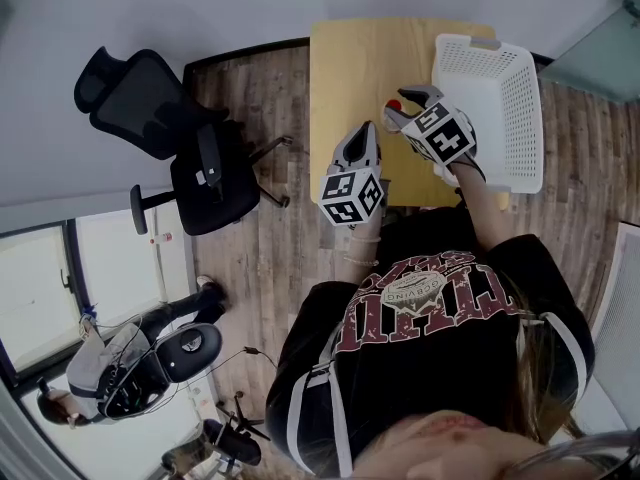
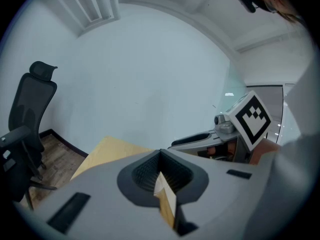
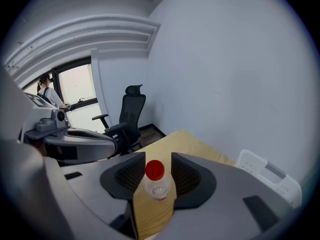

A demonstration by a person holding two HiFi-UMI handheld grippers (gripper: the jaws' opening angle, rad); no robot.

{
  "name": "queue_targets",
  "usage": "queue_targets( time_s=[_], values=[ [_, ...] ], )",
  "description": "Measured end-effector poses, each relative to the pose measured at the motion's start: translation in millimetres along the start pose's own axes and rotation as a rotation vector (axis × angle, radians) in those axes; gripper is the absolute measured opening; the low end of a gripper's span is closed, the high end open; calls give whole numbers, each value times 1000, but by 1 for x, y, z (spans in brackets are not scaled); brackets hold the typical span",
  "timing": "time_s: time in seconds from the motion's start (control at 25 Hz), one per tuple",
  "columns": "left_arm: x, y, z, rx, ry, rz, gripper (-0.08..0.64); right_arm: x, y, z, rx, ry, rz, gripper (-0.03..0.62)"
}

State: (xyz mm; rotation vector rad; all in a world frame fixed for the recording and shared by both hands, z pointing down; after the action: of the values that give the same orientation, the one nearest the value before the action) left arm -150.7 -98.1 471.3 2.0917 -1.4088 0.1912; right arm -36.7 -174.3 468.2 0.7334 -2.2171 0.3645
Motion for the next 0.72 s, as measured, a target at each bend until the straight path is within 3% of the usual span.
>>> queue_targets(
  time_s=[0.52,0.72],
  values=[
    [4,-24,14,46,-25,-50,46,-34,-8,0,22,-122,1,169],
    [8,-36,19,62,-23,-88,46,-48,-12,-3,45,-155,-23,115]
  ],
)
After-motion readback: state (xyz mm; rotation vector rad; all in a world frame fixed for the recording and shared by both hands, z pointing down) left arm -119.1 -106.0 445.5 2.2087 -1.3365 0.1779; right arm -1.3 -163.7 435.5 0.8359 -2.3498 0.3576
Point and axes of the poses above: the fingertips, and each gripper's own axes: x forward along the fingers, y to its left, z out of its top, the point moved 7 cm from there along -x, backward along the fingers, and after that the axes turned 9 degrees about y, right-handed, at the moved point
